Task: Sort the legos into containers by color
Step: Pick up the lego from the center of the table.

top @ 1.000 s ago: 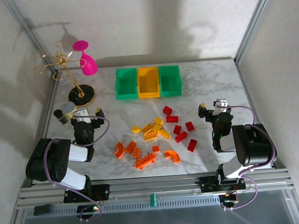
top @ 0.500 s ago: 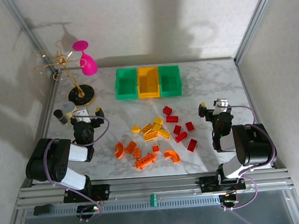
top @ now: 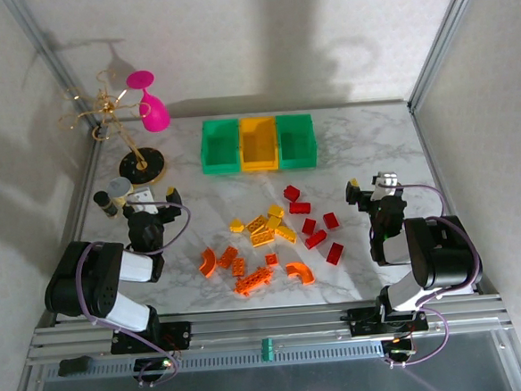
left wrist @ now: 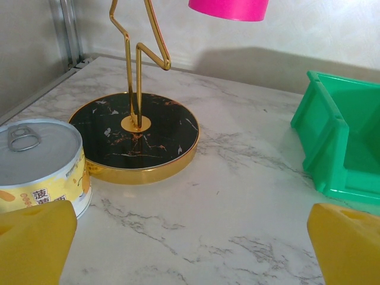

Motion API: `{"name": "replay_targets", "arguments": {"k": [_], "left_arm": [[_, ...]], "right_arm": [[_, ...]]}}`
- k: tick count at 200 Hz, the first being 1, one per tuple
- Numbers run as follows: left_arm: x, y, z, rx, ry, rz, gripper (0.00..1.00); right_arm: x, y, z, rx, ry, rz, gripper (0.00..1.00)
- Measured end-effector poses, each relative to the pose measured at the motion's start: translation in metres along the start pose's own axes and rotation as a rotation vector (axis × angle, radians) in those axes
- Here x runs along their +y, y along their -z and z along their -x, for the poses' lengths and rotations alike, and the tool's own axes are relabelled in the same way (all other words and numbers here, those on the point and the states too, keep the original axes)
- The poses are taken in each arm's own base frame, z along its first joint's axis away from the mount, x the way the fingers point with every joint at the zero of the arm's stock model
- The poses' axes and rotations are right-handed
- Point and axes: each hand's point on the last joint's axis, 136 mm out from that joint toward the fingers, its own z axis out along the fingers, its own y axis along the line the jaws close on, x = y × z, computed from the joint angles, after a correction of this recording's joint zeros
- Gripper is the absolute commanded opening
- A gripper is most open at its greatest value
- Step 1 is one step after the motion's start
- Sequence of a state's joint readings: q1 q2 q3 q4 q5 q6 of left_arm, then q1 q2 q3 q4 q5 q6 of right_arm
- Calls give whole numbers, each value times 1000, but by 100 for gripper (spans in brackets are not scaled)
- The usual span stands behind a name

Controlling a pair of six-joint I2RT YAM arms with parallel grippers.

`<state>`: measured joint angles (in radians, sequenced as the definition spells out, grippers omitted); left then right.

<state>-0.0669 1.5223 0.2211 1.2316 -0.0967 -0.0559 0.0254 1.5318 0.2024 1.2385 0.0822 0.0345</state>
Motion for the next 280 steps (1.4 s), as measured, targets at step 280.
{"name": "replay_targets", "arguments": {"k": [280], "left_arm": [[-3, 51, 57, 83, 452, 1, 99]], "right_arm": [[13, 27, 58, 190, -485, -4, 99]]}}
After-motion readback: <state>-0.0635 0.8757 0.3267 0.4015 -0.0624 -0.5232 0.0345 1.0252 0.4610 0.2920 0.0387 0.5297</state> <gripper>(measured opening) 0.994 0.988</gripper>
